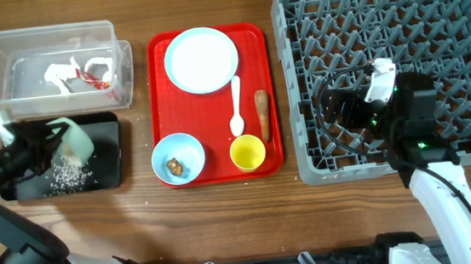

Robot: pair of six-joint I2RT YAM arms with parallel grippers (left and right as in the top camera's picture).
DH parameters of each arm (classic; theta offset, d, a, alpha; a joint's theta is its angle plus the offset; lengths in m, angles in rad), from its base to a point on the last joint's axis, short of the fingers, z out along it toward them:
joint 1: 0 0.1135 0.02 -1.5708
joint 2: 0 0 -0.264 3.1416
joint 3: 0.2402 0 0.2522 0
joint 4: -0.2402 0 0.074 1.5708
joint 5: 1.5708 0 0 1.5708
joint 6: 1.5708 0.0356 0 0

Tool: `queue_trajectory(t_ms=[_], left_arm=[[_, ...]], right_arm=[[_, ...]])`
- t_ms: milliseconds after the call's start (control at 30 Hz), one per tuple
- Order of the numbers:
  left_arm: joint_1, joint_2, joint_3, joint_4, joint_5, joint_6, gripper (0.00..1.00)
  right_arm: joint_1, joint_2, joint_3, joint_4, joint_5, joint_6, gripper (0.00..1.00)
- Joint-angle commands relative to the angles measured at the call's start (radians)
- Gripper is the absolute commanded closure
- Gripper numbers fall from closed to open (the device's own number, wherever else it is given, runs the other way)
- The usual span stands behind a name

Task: Sort waste into correct bins and load items into the dishwasher rack
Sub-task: 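Tip the green bowl over the black tray to pour out rice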

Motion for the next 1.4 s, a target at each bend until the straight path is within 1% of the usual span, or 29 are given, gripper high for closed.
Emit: queue_trajectory(t_ms=[0, 133, 267, 333, 800, 867, 967, 1067, 1167, 1200, 1267, 1300, 1367], left_arm=[[0.041, -0.014, -0.006, -0.01, 0.244, 0.023, 0.96], [0.052, -0.014, -0.006, -0.025, 0.405, 0.022, 0.96], [0.052, -0.014, -0.006, -0.055, 0.499, 0.018, 0.96], [0.052, -0.014, -0.006, -0.077, 0.499, -0.016, 0.96], [0.052, -0.014, -0.006, -0.089, 0.498, -0.014, 0.96], [0.048, -0.015, -0.006, -0.109, 0.498, -0.013, 0.96], [-0.002, -0.019, -0.006, -0.125, 0.497, -0.013, 0.96], [-0.098, -0.022, -0.006, -0.08, 0.496, -0.011, 0.96], [-0.233, -0.022, -0.004, -0.029, 0.495, -0.011, 0.96], [-0.277, -0.022, -0.004, 0.006, 0.491, -0.025, 0.96], [-0.36, -0.022, -0.004, 0.126, 0.435, -0.152, 0.96], [-0.435, -0.022, -0.004, 0.248, 0.369, -0.27, 0.96], [-0.563, -0.022, -0.004, 0.455, 0.238, -0.464, 0.96]], right_arm=[[0.006, 0.006, 0.029, 0.001, -0.017, 0.008, 0.0], [0.006, 0.006, 0.029, 0.001, -0.017, 0.008, 0.0], [0.006, 0.006, 0.029, 0.001, -0.017, 0.008, 0.0], [0.006, 0.006, 0.029, 0.001, -0.017, 0.008, 0.0], [0.006, 0.006, 0.029, 0.001, -0.017, 0.008, 0.0], [0.006, 0.006, 0.029, 0.001, -0.017, 0.008, 0.0], [0.006, 0.006, 0.029, 0.002, -0.017, 0.008, 0.0], [0.006, 0.006, 0.029, 0.003, -0.017, 0.008, 0.0], [0.006, 0.006, 0.029, 0.002, -0.017, 0.008, 0.0], [0.006, 0.006, 0.029, 0.004, -0.017, 0.008, 0.0], [0.006, 0.006, 0.029, 0.005, -0.017, 0.008, 0.0], [0.006, 0.006, 0.029, 0.005, -0.017, 0.008, 0.0], [0.006, 0.006, 0.029, 0.004, -0.017, 0.008, 0.0]])
